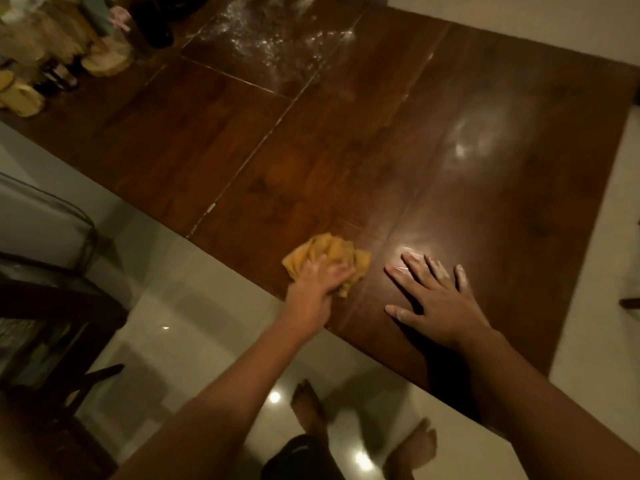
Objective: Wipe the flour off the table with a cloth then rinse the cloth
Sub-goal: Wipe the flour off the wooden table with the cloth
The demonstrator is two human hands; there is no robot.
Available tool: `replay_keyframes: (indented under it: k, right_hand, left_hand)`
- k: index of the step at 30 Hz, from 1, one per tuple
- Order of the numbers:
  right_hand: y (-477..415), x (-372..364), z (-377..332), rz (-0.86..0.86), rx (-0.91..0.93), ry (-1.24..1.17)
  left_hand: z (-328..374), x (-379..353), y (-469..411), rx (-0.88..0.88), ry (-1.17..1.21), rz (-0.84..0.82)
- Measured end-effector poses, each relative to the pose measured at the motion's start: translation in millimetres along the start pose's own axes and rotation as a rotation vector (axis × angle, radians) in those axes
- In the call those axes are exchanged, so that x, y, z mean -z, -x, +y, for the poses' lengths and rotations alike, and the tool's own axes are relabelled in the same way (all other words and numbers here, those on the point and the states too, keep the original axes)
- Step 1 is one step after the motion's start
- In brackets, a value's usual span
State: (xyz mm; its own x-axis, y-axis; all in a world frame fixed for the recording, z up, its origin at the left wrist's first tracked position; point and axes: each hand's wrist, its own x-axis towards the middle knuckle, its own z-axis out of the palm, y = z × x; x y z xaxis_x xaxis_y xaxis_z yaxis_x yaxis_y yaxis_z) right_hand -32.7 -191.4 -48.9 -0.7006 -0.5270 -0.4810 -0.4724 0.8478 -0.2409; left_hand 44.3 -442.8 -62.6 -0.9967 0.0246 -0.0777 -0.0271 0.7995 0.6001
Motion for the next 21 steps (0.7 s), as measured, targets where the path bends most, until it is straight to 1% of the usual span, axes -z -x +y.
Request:
replay_keyframes:
  k: [2,4,5,7,8,9,11,12,17,21]
  right_hand:
    - [36,-3,35,0.0,-0.056,0.003]
    - [63,-11,53,0.007,-0.073,0.003]
    - [80,-15,63,0.006,-0.059,0.018]
    - [109,-22,82,-0.014,-0.01,0.042]
    - [121,-24,90,-0.014,0.01,0.041]
    - [131,-25,98,-0.01,0.026,0.033]
    - [143,-23,111,-0.003,0.04,-0.001]
    - [145,-21,115,0.003,0.038,-0.029]
    - [143,-8,118,-0.025,0.026,-0.018]
    - [140,0,126,-0.033,0.054,0.01]
  left_hand:
    - [33,-26,35,-0.105,-0.022,-0.084]
    - [33,-31,56,-0.127,-0.006,-0.097]
    - [34,-31,60,-0.074,0.052,-0.05]
    - [40,-33,58,0.132,0.157,0.093]
    - [50,-36,52,0.244,0.149,0.162]
    - [65,-40,44,0.347,0.091,0.211]
    - [99,-51,24,0.491,-0.03,0.224]
    - [114,-58,14,0.511,-0.046,0.201]
    - [160,-86,-10,0.473,-0.065,0.027]
    - [174,-105,1,0.407,-0.118,-0.001]
